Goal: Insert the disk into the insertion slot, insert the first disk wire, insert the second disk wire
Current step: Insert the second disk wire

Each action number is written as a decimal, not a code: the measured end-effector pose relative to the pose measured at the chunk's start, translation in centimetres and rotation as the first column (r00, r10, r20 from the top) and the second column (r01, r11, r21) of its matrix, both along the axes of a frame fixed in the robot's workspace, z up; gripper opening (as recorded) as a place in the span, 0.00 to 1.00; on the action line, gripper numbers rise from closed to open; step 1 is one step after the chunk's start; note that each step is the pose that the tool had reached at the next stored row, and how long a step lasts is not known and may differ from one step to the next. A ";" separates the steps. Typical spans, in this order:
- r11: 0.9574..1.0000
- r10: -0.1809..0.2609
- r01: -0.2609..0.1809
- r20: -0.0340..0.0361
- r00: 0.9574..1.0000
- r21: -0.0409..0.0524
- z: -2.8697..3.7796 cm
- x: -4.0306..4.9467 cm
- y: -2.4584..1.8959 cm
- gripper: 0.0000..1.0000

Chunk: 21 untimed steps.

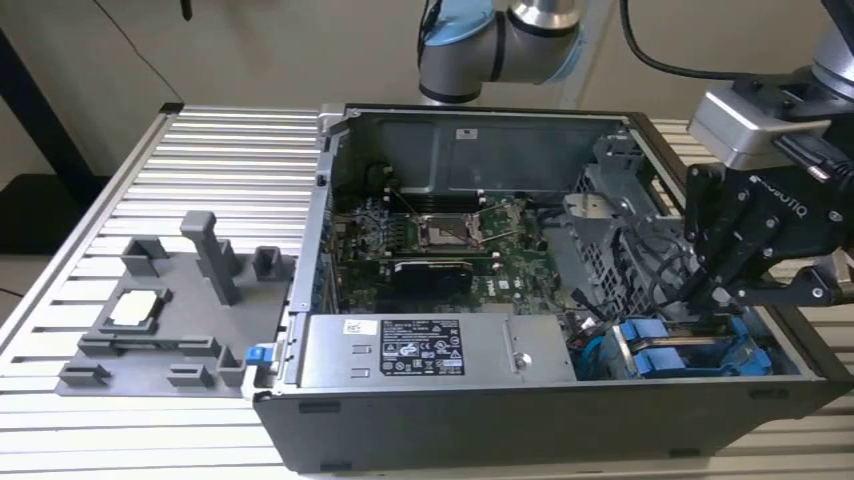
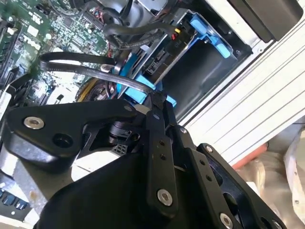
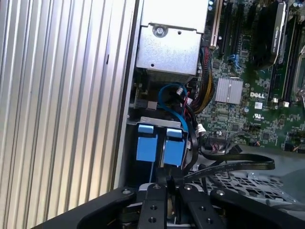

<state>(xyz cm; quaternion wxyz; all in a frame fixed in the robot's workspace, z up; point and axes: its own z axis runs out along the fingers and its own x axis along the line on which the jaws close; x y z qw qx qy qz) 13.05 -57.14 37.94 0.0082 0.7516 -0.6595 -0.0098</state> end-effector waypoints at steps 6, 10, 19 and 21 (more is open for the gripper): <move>0.994 -0.013 0.013 0.003 1.000 0.113 -0.07 0.00 -0.01 0.16; 0.992 -0.019 0.020 -0.002 1.000 0.127 -0.13 0.09 -0.38 0.16; 0.991 -0.032 0.042 -0.079 0.996 0.125 -0.39 1.06 -1.18 0.16; 0.991 -0.043 0.053 -0.079 0.996 0.126 -0.58 1.06 -1.29 0.16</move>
